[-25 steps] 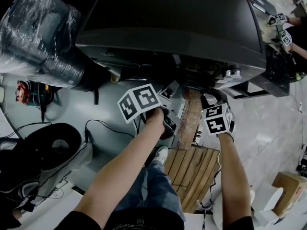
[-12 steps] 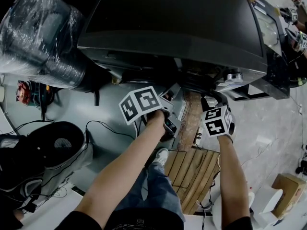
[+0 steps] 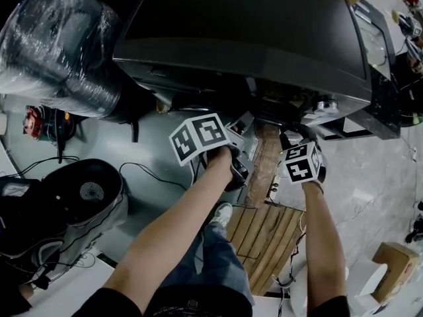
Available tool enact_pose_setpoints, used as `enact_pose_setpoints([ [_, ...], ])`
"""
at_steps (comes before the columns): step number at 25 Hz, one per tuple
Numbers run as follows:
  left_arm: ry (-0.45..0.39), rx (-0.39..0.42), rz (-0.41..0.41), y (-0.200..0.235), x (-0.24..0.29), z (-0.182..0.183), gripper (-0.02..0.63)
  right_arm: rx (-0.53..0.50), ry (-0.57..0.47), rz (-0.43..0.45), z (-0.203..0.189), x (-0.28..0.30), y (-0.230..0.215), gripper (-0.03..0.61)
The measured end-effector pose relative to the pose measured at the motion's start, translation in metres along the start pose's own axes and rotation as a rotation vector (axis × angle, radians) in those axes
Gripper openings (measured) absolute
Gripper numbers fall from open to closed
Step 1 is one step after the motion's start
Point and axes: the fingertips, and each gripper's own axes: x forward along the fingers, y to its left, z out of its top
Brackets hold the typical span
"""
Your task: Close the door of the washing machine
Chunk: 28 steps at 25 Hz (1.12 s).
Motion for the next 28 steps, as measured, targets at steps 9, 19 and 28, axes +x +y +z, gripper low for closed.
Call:
enact_pose_setpoints([
  [9,0.006,0.008,-0.013,-0.001,0.002,0.000,0.215,-0.022,0.018,-0.012,0.000,0.004,-0.002,0.196],
  [19,0.037,0.123,-0.004,-0.003,-0.012,0.003,0.207,0.105,-0.023,-0.035,0.012,-0.015,0.002,0.195],
  [28,0.002,0.196,-0.015,-0.025,-0.056,0.015,0.206,0.270,-0.114,-0.017,0.050,-0.061,0.014,0.181],
])
